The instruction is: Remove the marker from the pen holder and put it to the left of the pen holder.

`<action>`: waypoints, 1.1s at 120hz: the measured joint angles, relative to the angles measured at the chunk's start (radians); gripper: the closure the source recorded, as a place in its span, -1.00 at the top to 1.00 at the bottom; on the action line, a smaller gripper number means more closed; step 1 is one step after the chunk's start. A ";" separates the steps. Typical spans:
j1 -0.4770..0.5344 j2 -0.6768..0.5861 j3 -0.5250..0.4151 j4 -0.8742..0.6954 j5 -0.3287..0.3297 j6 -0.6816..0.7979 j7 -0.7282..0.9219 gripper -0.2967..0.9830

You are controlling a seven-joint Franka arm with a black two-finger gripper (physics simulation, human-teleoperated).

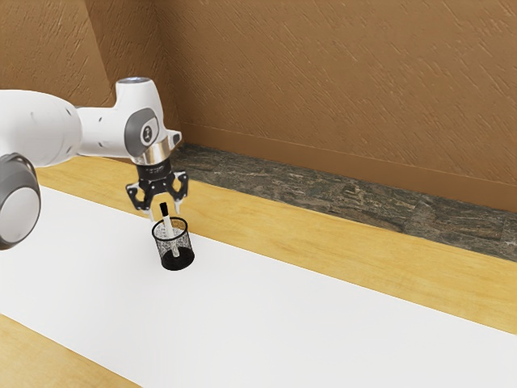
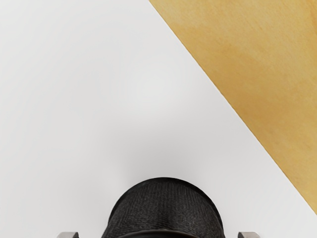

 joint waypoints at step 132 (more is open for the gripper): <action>-0.001 -0.144 0.002 0.030 0.016 -0.054 -0.024 -0.56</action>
